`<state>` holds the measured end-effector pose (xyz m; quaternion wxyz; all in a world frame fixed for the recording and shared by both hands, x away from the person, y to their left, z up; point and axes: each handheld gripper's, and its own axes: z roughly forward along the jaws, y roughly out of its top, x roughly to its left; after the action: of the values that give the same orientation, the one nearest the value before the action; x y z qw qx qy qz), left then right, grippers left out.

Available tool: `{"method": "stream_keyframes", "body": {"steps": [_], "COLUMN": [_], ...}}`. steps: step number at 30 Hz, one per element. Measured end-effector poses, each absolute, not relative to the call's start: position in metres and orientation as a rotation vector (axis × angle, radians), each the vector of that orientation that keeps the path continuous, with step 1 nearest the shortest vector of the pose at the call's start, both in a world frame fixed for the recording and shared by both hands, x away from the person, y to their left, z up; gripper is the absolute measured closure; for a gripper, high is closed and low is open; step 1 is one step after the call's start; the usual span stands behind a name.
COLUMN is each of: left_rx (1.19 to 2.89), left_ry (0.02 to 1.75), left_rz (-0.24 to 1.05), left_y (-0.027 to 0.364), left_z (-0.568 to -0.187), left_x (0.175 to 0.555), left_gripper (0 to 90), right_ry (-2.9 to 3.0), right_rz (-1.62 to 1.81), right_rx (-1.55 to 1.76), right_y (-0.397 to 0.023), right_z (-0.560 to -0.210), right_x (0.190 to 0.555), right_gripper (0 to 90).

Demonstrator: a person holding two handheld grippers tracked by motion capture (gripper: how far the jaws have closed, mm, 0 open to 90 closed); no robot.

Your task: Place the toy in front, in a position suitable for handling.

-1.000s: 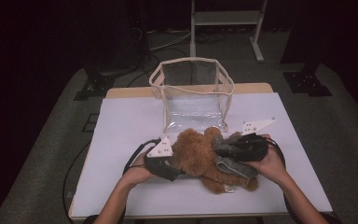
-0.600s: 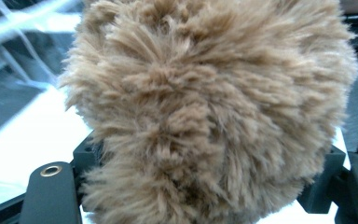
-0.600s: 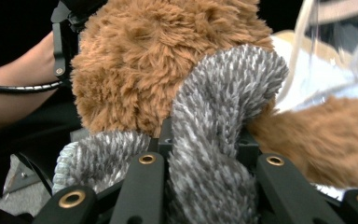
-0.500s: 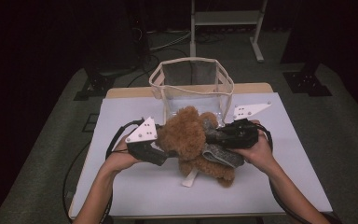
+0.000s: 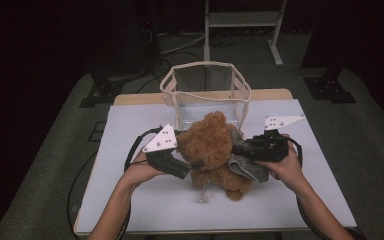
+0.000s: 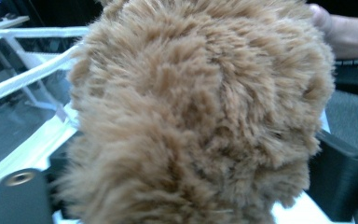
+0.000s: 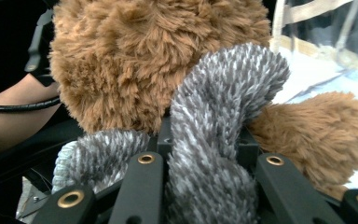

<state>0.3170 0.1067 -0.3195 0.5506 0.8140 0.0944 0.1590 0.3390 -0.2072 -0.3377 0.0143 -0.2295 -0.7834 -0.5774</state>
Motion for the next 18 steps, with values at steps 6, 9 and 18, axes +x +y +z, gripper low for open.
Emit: {"method": "stream_keyframes", "body": {"steps": [6,9,18], "left_rx": [1.885,1.861,1.88], "left_ry": [0.252,0.238,0.155], "left_rz": [0.417,0.444,0.475], "left_y": [0.096,0.095,0.106], "left_z": [-0.323,-0.316,-0.286], "left_x": [0.32,0.318,0.312], "left_gripper": [7.8,16.9,23.2], "right_ry": [-2.469,-2.458,-2.472], "right_rz": [-1.787,-1.805,-1.856], "right_rx": [-0.731,-0.727,-0.642], "right_y": [-0.213,-0.213,-0.205], "right_z": [-0.335,-0.331,-0.308], "right_x": [0.337,0.336,0.326], "right_gripper": [70.9,71.1,71.1]}}
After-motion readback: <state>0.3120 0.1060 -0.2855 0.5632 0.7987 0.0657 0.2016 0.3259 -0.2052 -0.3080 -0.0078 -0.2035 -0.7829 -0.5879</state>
